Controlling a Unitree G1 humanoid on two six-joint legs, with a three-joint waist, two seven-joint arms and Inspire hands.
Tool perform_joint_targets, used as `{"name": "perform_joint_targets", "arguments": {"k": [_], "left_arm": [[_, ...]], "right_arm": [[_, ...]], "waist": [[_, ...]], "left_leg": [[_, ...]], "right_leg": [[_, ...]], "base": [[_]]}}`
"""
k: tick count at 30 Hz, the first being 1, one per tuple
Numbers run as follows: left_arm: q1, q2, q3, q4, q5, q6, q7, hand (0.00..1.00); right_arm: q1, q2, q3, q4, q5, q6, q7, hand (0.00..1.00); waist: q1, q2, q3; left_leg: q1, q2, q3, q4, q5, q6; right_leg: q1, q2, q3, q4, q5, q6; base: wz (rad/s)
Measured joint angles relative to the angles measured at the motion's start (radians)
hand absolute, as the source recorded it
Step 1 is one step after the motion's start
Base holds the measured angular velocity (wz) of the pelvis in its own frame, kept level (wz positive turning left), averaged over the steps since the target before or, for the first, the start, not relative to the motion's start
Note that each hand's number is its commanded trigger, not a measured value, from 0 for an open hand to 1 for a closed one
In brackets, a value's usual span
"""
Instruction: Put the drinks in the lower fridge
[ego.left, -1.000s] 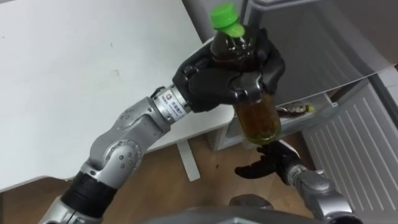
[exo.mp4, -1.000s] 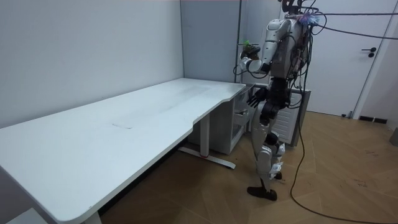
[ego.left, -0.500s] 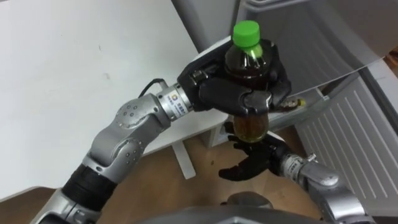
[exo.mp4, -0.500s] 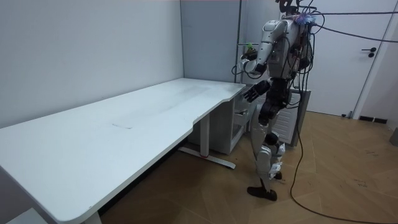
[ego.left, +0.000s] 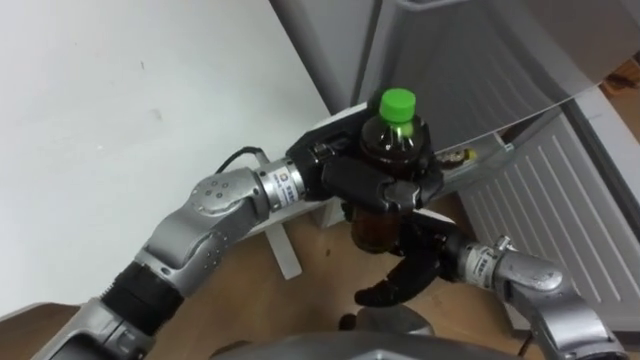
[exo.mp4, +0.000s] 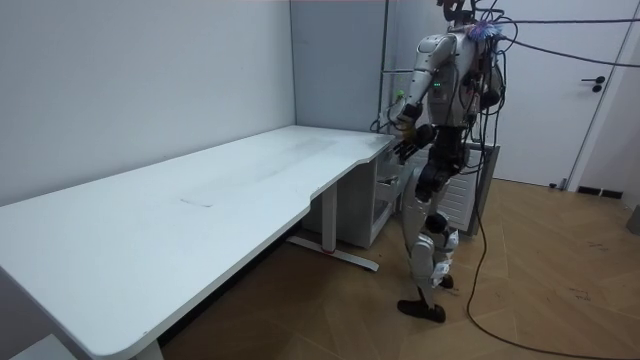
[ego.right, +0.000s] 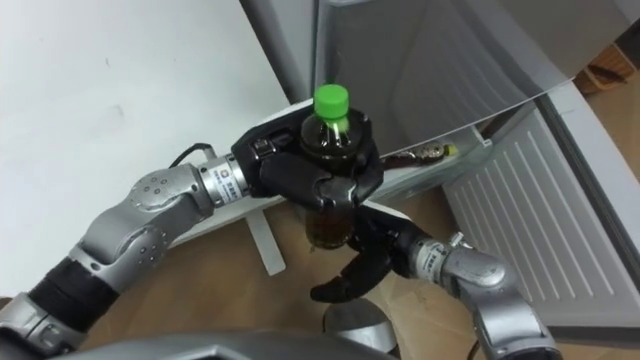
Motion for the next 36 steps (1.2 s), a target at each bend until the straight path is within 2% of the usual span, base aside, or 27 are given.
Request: {"name": "perform_joint_targets", "arguments": {"k": [6, 9, 12, 14, 16, 17, 18, 19, 20, 24, 29, 36], "left_arm": [[0.002, 0.002, -0.048, 0.018, 0.002, -0.001, -0.028, 1.00], [0.004, 0.008, -0.076, 0.029, 0.002, -0.001, -0.046, 1.00], [0.006, 0.033, -0.088, 0.036, 0.002, -0.001, -0.065, 1.00], [0.006, 0.037, -0.089, 0.042, 0.002, -0.002, -0.076, 1.00], [0.006, 0.038, -0.090, 0.069, 0.000, -0.020, -0.096, 1.00], [0.006, 0.038, -0.091, 0.076, -0.001, -0.022, -0.101, 1.00], [0.006, 0.038, -0.092, 0.092, -0.008, -0.031, -0.108, 1.00], [0.006, 0.040, -0.096, 0.098, -0.008, -0.036, -0.108, 1.00], [0.006, 0.041, -0.098, 0.099, -0.008, -0.037, -0.108, 1.00], [0.006, 0.046, -0.102, 0.099, -0.008, -0.061, -0.109, 1.00], [0.006, 0.056, -0.105, 0.100, -0.008, -0.092, -0.105, 1.00], [0.006, 0.056, -0.103, 0.101, -0.025, -0.092, -0.109, 1.00]], "right_arm": [[-0.010, 0.001, 0.000, -0.016, 0.031, 0.000, 0.010, 0.00], [-0.010, 0.000, 0.002, -0.016, 0.031, 0.000, 0.010, 0.00], [-0.009, 0.000, 0.003, -0.016, 0.031, 0.001, 0.009, 0.00], [-0.009, 0.000, 0.003, -0.016, 0.031, 0.001, 0.010, 0.00], [-0.009, 0.000, 0.005, -0.016, 0.031, 0.001, 0.010, 0.00], [-0.010, 0.000, 0.005, -0.016, 0.031, 0.001, 0.009, 0.07], [-0.011, 0.000, 0.008, -0.016, 0.031, 0.001, 0.007, 0.60], [-0.011, 0.000, 0.011, -0.016, 0.032, 0.001, 0.002, 0.96], [-0.010, 0.000, 0.013, -0.016, 0.033, 0.001, 0.000, 1.00], [-0.010, -0.018, 0.033, -0.016, 0.102, 0.003, -0.004, 1.00], [-0.008, -0.047, 0.061, -0.016, 0.153, 0.032, 0.029, 1.00], [-0.010, -0.038, 0.076, -0.016, 0.162, 0.042, 0.028, 1.00]], "waist": [[-0.004, -0.011, 0.0040], [-0.003, -0.016, 0.0024], [-0.001, -0.021, 0.0004], [-0.001, -0.022, -0.0006], [0.003, -0.025, -0.0020], [0.003, -0.025, -0.0022], [0.003, -0.025, -0.0024], [0.003, -0.025, -0.0023], [0.003, -0.025, -0.0023], [0.002, -0.025, -0.0023], [0.005, -0.024, -0.0026], [0.008, -0.017, -0.0062]], "left_leg": [[-0.002, 0.000, 0.005, 0.003, -0.003, 0.002], [-0.002, 0.000, 0.005, 0.001, -0.004, 0.002], [0.000, 0.001, 0.005, -0.001, -0.004, 0.002], [0.001, 0.001, 0.005, -0.001, -0.004, 0.002], [0.003, 0.001, 0.006, 0.001, -0.004, 0.002], [0.004, 0.001, 0.006, 0.001, -0.004, 0.002], [0.004, 0.001, 0.006, 0.002, -0.004, 0.002], [0.004, 0.001, 0.005, 0.003, -0.004, 0.002], [0.003, 0.001, 0.006, 0.004, -0.004, 0.002], [0.004, 0.001, 0.008, 0.002, -0.004, 0.002], [0.012, 0.001, 0.009, -0.003, -0.004, 0.002], [0.018, -0.001, 0.014, -0.010, -0.004, 0.002]], "right_leg": [[-0.008, 0.000, 0.003, 0.002, -0.001, 0.000], [-0.009, 0.000, 0.002, 0.004, -0.001, 0.000], [-0.008, 0.001, 0.003, 0.004, 0.000, -0.001], [-0.006, 0.001, 0.003, 0.004, 0.000, -0.001], [-0.004, 0.001, 0.003, 0.012, 0.000, -0.001], [-0.004, 0.001, 0.004, 0.012, 0.000, -0.001], [-0.003, 0.001, 0.004, 0.012, 0.000, -0.001], [-0.003, 0.001, 0.004, 0.014, 0.000, -0.001], [-0.003, 0.001, 0.004, 0.014, 0.000, -0.001], [-0.007, 0.001, 0.005, 0.012, 0.000, -0.001], [-0.005, 0.003, 0.006, 0.015, 0.000, -0.001], [-0.006, 0.001, 0.006, 0.029, 0.000, -0.001]], "base": [[-0.01], [0.00], [0.00], [0.00], [0.00], [0.00], [0.00], [0.00], [0.00], [0.00], [0.00], [-0.02]]}}
